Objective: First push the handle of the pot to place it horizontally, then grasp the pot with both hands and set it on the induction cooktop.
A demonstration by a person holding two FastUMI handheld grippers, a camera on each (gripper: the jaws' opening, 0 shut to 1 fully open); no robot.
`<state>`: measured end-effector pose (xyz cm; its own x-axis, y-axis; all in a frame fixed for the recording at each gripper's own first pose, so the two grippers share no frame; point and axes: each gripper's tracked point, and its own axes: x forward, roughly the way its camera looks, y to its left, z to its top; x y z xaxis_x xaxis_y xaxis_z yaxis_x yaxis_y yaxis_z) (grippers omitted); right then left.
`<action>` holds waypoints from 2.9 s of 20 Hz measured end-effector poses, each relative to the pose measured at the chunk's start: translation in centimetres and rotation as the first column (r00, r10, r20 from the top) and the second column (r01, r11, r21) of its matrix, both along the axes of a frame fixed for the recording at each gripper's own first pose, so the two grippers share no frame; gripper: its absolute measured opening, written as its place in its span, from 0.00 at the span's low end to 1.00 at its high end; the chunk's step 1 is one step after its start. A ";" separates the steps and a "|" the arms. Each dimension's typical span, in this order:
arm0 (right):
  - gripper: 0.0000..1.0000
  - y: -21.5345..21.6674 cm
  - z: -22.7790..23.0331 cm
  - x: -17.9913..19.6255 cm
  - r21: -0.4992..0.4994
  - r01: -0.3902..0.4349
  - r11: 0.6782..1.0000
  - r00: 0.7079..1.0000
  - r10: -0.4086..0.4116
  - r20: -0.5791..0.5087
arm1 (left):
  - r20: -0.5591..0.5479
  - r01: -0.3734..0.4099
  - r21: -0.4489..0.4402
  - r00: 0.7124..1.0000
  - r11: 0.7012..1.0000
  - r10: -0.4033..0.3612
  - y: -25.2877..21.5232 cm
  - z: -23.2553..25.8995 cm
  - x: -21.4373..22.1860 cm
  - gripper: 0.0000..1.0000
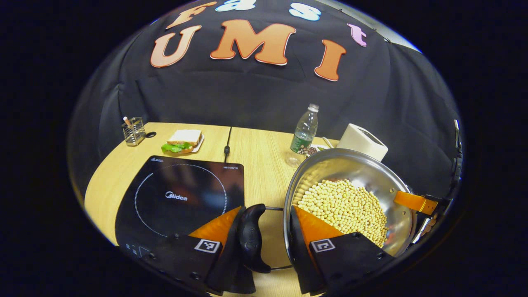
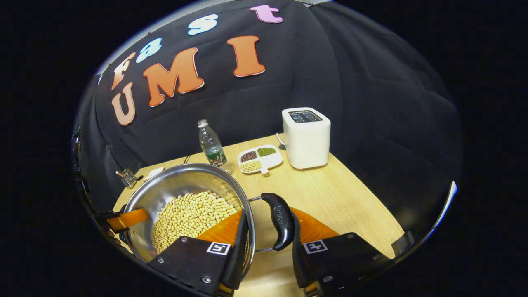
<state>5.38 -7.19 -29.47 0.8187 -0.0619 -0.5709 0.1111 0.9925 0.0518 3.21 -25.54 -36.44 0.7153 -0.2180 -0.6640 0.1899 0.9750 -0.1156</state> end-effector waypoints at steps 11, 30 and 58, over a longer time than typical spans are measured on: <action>0.50 10.7 3.3 1.6 0.022 -0.093 0.995 0.995 0.092 0.045 | 0.067 -0.081 0.002 0.994 0.997 0.080 11.1 5.7 1.5 0.65; 0.49 26.1 -3.7 5.1 0.073 -0.232 0.970 0.970 0.236 -0.065 | -0.003 -0.235 0.059 0.972 0.970 0.235 28.4 1.8 4.0 0.65; 0.68 26.8 -6.8 6.0 0.067 -0.250 0.966 0.959 0.257 -0.117 | 0.021 -0.247 0.144 0.969 0.958 0.247 27.7 0.2 8.9 0.80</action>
